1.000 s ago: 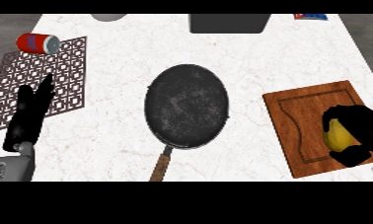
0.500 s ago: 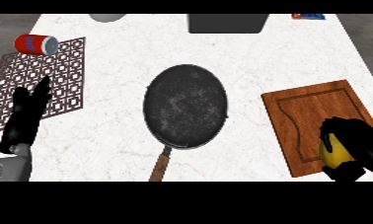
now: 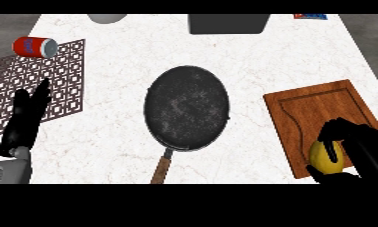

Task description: Pick the lemon from the cutting board and place it in the pan

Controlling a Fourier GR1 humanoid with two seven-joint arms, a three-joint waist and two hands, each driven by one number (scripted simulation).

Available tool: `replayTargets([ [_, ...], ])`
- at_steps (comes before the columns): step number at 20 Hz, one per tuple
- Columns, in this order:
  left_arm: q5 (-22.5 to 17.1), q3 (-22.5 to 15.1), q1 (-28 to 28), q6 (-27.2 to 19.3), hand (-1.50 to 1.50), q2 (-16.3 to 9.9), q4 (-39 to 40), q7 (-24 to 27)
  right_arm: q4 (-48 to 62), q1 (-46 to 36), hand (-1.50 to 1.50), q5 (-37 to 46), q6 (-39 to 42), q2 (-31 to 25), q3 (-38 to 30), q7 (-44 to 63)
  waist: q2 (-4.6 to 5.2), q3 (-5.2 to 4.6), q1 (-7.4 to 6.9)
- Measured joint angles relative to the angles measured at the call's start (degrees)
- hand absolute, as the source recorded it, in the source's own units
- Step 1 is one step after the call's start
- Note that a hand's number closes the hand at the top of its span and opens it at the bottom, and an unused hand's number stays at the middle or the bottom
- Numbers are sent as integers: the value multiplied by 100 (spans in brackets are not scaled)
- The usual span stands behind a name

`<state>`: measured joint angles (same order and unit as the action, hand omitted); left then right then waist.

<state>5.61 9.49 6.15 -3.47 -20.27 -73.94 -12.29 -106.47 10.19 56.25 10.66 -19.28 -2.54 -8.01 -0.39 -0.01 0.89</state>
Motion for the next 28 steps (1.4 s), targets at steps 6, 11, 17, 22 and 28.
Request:
replayTargets([
  [6, 1, 17, 56, 59, 0, 6, -77, -96, -1200, 74, 150, -314, 55, 424, 179, 159, 18, -1, -37],
  [11, 86, 11, 73, 12, 0, 108, 11, 10, -1539, -458, 150, -165, 388, 973, 749, 960, 32, -2, -82],
  [17, 105, 23, 226, 97, 0, 86, 39, -51, -496, -1618, 150, -56, 154, 1669, 1230, 1754, 45, -1, -133],
  [22, 117, 51, 272, 141, 0, 87, 122, 6, 756, -2689, 150, -475, -368, 1850, 1477, 2400, 55, -1, -171],
  [28, 126, 89, 181, 194, 0, 71, 43, 40, 2758, -3816, 150, -894, -1504, 1909, 1889, 2693, 62, 1, -218],
])
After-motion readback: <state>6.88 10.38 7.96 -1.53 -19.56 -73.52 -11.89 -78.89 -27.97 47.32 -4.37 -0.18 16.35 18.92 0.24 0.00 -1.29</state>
